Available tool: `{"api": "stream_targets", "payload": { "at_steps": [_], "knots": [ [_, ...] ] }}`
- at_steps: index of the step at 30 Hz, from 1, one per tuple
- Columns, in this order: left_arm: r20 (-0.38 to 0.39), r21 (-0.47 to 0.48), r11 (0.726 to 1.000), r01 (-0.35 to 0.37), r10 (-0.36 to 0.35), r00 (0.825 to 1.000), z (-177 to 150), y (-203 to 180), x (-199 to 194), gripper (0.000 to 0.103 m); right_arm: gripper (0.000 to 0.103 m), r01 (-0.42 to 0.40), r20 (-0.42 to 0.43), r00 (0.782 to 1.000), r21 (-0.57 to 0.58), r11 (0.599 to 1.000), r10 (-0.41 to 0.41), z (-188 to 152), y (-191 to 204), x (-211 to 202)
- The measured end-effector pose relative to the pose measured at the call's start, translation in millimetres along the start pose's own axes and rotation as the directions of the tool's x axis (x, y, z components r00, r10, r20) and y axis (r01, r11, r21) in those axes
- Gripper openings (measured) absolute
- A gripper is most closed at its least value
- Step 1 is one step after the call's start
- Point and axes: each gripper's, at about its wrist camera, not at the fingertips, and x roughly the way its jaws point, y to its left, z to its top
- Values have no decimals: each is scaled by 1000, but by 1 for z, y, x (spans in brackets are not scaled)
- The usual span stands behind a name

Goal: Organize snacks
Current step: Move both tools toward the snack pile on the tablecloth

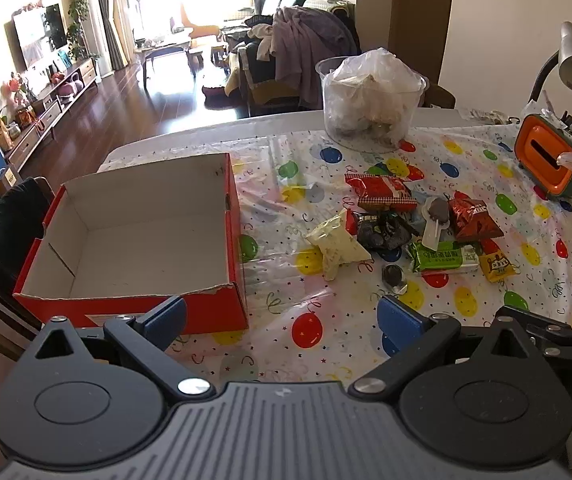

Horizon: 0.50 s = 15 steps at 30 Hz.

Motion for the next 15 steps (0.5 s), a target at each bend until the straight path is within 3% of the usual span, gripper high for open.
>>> {"api": "stream_targets", "payload": {
  "at_steps": [15],
  "knots": [
    [43, -17, 1000, -27, 27, 999, -4, 12, -18, 102, 103, -24, 67, 997, -47, 999, 27, 0, 16, -9]
  ]
}}
